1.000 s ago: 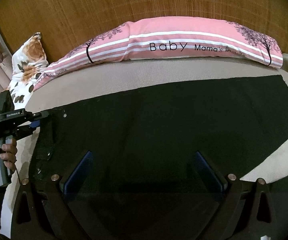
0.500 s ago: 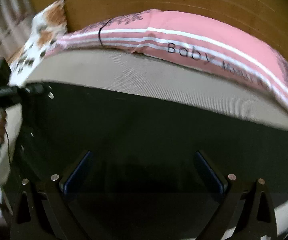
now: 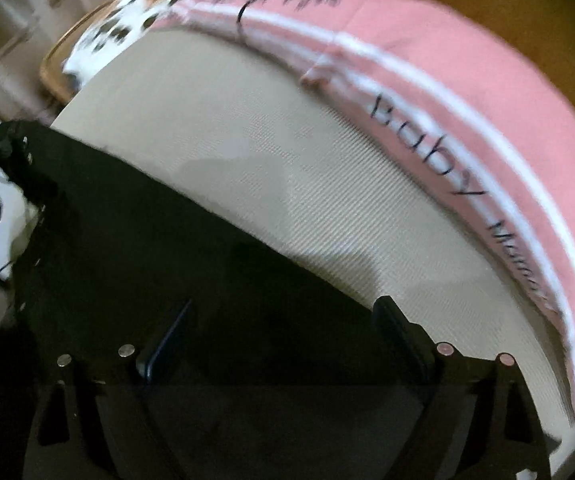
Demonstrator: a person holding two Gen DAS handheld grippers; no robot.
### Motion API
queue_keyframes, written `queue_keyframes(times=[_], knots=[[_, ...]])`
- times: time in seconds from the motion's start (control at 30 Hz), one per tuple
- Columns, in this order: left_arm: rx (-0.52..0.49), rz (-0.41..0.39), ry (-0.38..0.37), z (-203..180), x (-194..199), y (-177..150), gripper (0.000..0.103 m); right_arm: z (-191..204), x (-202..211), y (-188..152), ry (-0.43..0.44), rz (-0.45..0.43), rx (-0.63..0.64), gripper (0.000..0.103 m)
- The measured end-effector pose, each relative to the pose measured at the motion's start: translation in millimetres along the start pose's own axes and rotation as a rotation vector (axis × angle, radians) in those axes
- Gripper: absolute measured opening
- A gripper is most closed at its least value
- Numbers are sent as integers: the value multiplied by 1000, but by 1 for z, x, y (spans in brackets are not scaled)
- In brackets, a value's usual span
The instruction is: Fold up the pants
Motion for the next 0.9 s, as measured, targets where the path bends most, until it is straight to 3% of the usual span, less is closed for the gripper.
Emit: queue_keyframes(times=[0.13, 0.27, 0.43, 0.53, 0.6, 0.8, 0.9], knots=[[-9, 2, -1, 1, -1, 1, 7, -16, -16, -4, -5, 68, 53, 74], [-5, 2, 11, 1, 4, 0, 7, -35, -27, -10, 47, 118, 39, 72], [-6, 18, 43, 7, 3, -1, 7, -44, -23, -12, 75, 94, 59, 61], [-18, 27, 62, 7, -1, -2, 7, -54, -20, -17, 35, 81, 53, 27], [-27, 30, 81, 8, -3, -3, 7, -55, -16, -25, -4, 72, 51, 14], [-62, 31, 171, 20, -1, -4, 7, -35, 28, -43, -202, -109, 19, 10], [-90, 33, 179, 17, 8, -7, 7, -24, 59, -58, -276, -178, -14, 9]])
Point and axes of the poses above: each gripper's, at about its wrist camera, not at the fingertips, and x roughly against the way its jaws point, z to its left, y to its top, the point moved 10 cm from there along -x, roughly the way its jaws point, and after that the axes turned 10 degrees about -x, right-handed, at the moved point
